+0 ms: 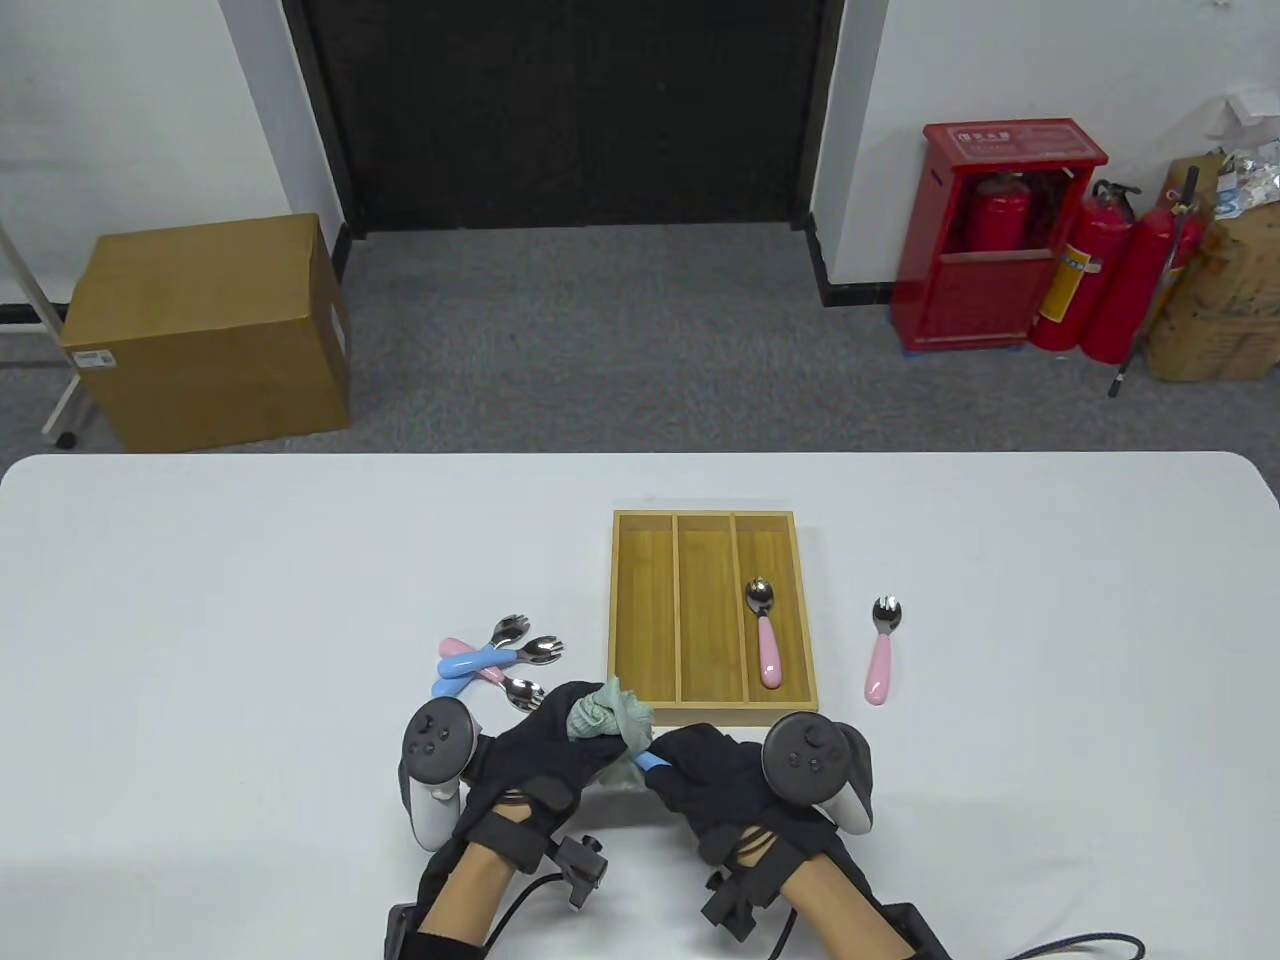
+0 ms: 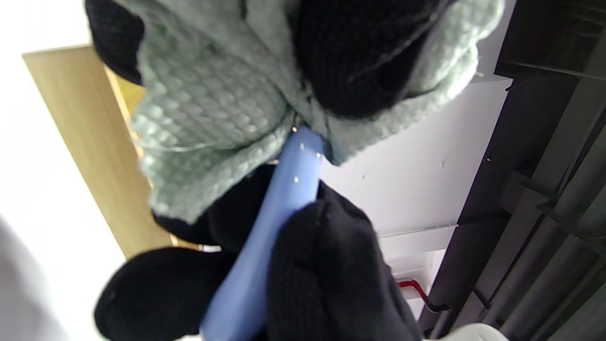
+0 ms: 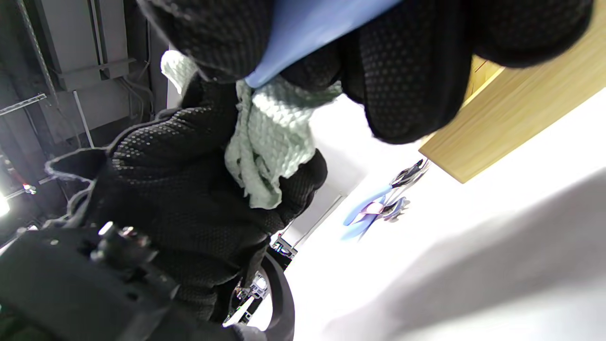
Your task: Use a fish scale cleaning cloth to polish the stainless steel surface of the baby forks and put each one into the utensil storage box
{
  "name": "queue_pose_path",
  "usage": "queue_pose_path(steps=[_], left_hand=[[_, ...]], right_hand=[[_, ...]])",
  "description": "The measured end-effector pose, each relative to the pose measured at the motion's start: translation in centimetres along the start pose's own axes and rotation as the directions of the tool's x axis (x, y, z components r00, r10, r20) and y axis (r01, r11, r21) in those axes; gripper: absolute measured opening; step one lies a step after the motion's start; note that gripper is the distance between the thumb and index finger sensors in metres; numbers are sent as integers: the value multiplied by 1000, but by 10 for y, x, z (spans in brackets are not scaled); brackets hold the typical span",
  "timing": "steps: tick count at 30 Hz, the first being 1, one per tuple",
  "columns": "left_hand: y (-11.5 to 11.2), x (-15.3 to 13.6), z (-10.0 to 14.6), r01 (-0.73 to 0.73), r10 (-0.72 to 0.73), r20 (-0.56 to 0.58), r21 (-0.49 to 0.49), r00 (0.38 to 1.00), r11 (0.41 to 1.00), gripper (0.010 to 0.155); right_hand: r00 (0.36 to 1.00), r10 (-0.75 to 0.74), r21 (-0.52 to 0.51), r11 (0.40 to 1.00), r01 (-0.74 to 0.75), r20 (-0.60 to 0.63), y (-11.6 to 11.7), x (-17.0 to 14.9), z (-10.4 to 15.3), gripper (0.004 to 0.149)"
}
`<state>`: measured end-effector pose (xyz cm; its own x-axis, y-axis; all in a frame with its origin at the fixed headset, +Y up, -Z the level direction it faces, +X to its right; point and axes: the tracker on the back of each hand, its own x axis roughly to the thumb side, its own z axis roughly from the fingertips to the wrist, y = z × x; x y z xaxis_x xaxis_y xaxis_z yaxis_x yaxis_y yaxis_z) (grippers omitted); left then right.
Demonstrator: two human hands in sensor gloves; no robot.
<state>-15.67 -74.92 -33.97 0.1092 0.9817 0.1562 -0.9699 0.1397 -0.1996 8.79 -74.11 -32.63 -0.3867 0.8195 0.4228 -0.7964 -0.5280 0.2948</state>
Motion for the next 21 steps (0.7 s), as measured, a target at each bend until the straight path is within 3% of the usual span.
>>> queue_pose_path(steps=[7,15,21], left_hand=[[7,1,3,67,-70,31,87,997,994,50],[5,1,5,96,-101,54,87,993,992,50],[-5,-5,2,-124,125,33,-15,992,992,50]], right_hand=[[999,16,24,1000,-15,-44,-3,-8,1,51],[999,42,6,999,-42,-3,0,-3,1,46],[999,31,6,1000,-31,12,1,-2,1,45]])
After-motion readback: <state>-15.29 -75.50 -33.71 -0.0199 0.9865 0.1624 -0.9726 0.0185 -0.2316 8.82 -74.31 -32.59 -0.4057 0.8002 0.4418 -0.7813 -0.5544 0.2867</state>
